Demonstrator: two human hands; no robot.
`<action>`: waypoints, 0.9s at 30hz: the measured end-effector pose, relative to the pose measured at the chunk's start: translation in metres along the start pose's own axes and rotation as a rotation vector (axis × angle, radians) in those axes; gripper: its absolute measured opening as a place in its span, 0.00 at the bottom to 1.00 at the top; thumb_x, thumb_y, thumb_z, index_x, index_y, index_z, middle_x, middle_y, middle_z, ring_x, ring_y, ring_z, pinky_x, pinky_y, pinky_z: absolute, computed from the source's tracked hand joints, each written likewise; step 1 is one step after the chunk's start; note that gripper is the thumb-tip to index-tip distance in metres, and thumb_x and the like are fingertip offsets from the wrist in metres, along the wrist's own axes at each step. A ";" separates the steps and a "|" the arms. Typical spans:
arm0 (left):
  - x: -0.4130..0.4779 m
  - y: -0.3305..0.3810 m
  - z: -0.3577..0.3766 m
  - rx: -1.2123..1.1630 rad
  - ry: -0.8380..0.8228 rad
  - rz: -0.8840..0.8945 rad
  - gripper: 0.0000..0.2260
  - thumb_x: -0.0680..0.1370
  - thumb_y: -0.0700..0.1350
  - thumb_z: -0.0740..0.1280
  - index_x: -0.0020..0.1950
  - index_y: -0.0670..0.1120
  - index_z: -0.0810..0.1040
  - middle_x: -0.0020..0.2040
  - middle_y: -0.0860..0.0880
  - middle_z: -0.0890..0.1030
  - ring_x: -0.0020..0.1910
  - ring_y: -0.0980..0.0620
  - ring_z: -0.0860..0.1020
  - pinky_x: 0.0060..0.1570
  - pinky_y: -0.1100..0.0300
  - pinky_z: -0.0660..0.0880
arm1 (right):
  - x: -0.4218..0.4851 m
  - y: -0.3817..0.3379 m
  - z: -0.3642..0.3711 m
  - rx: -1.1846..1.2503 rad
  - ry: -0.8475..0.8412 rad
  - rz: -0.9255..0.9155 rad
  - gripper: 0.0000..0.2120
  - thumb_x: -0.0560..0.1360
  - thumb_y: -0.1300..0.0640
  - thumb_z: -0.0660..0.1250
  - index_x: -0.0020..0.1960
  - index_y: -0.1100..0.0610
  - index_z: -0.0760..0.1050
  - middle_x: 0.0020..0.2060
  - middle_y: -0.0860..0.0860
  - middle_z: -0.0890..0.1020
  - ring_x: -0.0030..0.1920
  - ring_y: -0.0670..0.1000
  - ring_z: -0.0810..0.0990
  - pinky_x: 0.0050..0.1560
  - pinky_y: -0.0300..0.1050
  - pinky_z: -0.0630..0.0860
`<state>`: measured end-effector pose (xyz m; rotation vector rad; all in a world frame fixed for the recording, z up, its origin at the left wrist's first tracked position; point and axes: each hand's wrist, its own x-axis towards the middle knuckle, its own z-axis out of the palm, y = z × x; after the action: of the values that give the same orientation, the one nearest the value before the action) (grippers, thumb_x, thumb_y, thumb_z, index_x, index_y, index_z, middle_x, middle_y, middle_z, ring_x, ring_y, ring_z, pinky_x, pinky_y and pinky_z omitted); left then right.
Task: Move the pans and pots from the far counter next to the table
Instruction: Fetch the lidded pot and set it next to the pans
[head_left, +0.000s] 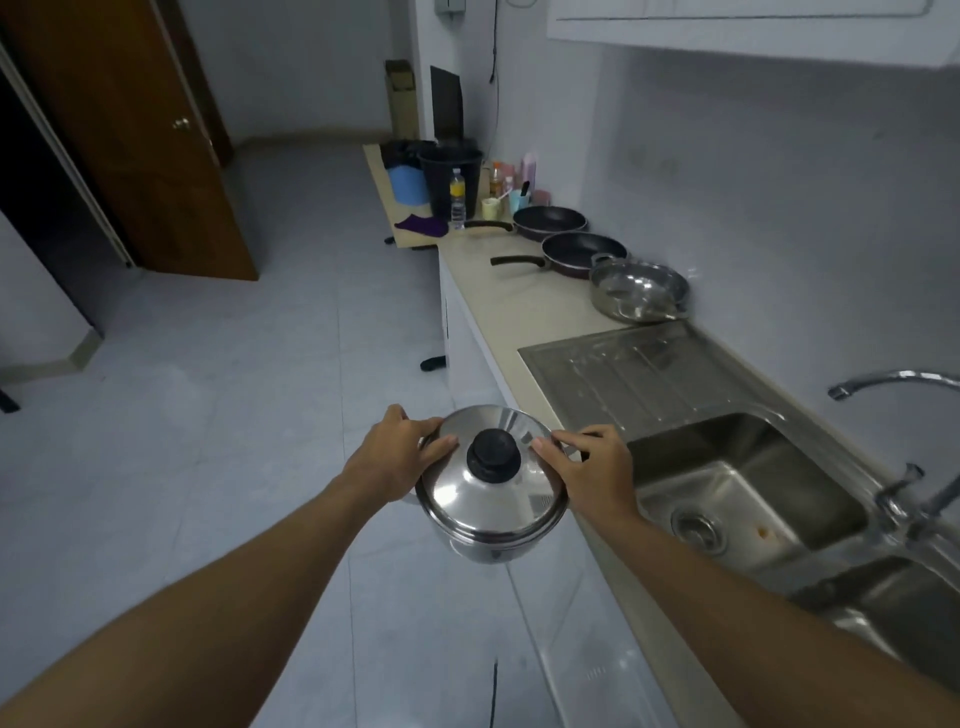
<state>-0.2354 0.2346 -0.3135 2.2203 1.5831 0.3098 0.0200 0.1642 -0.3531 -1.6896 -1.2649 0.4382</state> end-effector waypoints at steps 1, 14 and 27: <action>0.018 -0.002 -0.003 -0.007 0.006 -0.008 0.23 0.79 0.64 0.58 0.71 0.57 0.74 0.54 0.45 0.69 0.54 0.45 0.73 0.55 0.54 0.73 | 0.020 0.000 0.006 0.000 -0.006 -0.007 0.17 0.70 0.45 0.78 0.53 0.54 0.86 0.48 0.50 0.76 0.44 0.43 0.75 0.42 0.24 0.69; 0.238 -0.072 -0.037 -0.007 -0.018 0.016 0.23 0.79 0.64 0.57 0.71 0.57 0.73 0.53 0.45 0.69 0.54 0.46 0.72 0.53 0.56 0.70 | 0.222 0.002 0.117 0.004 -0.019 0.009 0.16 0.69 0.46 0.78 0.54 0.52 0.86 0.49 0.51 0.76 0.47 0.47 0.77 0.44 0.27 0.69; 0.465 -0.137 -0.108 0.016 -0.067 0.160 0.22 0.80 0.64 0.58 0.69 0.56 0.76 0.51 0.46 0.69 0.52 0.46 0.73 0.53 0.56 0.70 | 0.408 -0.019 0.223 -0.012 0.106 0.077 0.18 0.68 0.43 0.78 0.54 0.51 0.86 0.49 0.47 0.75 0.47 0.41 0.75 0.46 0.28 0.69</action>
<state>-0.2390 0.7314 -0.2991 2.3489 1.3812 0.2653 0.0089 0.6295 -0.3474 -1.7524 -1.1311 0.3824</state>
